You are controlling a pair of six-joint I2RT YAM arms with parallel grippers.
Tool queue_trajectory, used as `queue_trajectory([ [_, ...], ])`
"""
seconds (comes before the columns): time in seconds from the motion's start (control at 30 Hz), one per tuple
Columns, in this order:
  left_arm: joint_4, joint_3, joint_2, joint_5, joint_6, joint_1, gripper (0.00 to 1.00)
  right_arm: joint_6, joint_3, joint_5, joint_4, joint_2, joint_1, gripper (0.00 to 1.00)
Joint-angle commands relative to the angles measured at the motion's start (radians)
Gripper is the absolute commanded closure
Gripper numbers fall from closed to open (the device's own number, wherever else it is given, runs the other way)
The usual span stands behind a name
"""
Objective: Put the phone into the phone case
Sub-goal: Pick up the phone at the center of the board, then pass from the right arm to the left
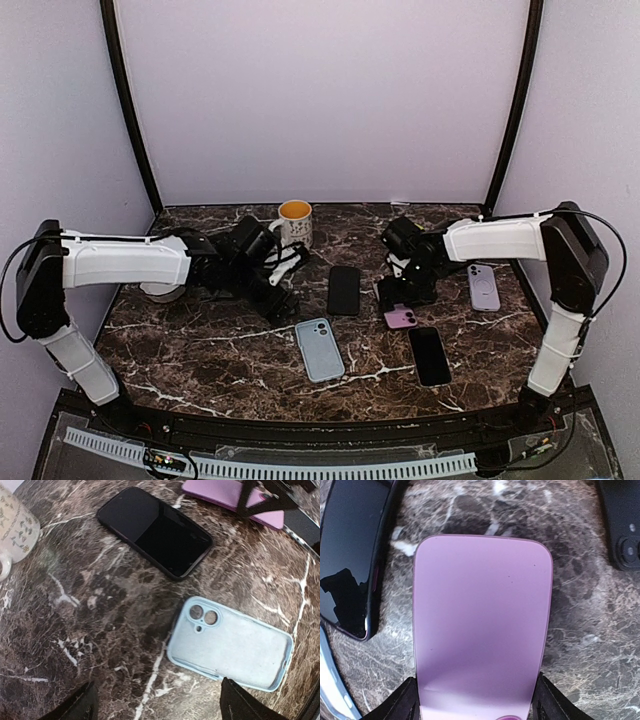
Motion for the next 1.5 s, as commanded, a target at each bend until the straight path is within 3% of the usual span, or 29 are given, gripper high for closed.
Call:
queue_trajectory([
  [0.0, 0.243, -0.145, -0.113, -0.096, 0.116, -0.094, 0.14, -0.057, 0.031, -0.087, -0.02, -0.051, 0.01, 0.48],
  [0.1, 0.464, -0.246, -0.159, -0.114, 0.201, -0.142, 0.15, -0.077, 0.01, -0.138, -0.027, -0.07, 0.01, 0.49],
  [0.27, 0.866, -0.407, -0.128, -0.152, 0.532, -0.206, 0.17, -0.086, -0.067, -0.225, -0.007, -0.112, 0.014, 0.55],
  [0.33, 1.052, -0.412, -0.038, -0.181, 0.642, -0.244, 0.17, -0.079, -0.101, -0.252, 0.005, -0.143, 0.023, 0.55],
  [0.5, 1.228, -0.315, 0.18, -0.307, 0.91, -0.328, 0.15, -0.082, -0.135, -0.309, -0.013, -0.205, 0.064, 0.56],
  [0.6, 1.341, -0.301, 0.287, -0.301, 1.019, -0.36, 0.16, -0.089, -0.144, -0.325, -0.032, -0.229, 0.089, 0.57],
  [0.9, 1.15, -0.227, 0.296, -0.167, 0.934, -0.364, 0.18, -0.114, -0.154, -0.367, -0.056, -0.27, 0.129, 0.59],
  [1.23, 0.991, -0.143, 0.331, -0.113, 0.932, -0.361, 0.41, -0.151, -0.127, -0.399, -0.1, -0.28, 0.141, 0.59],
  [1.47, 0.894, -0.091, 0.336, -0.095, 0.915, -0.359, 0.46, -0.157, -0.128, -0.423, -0.104, -0.287, 0.151, 0.6],
])
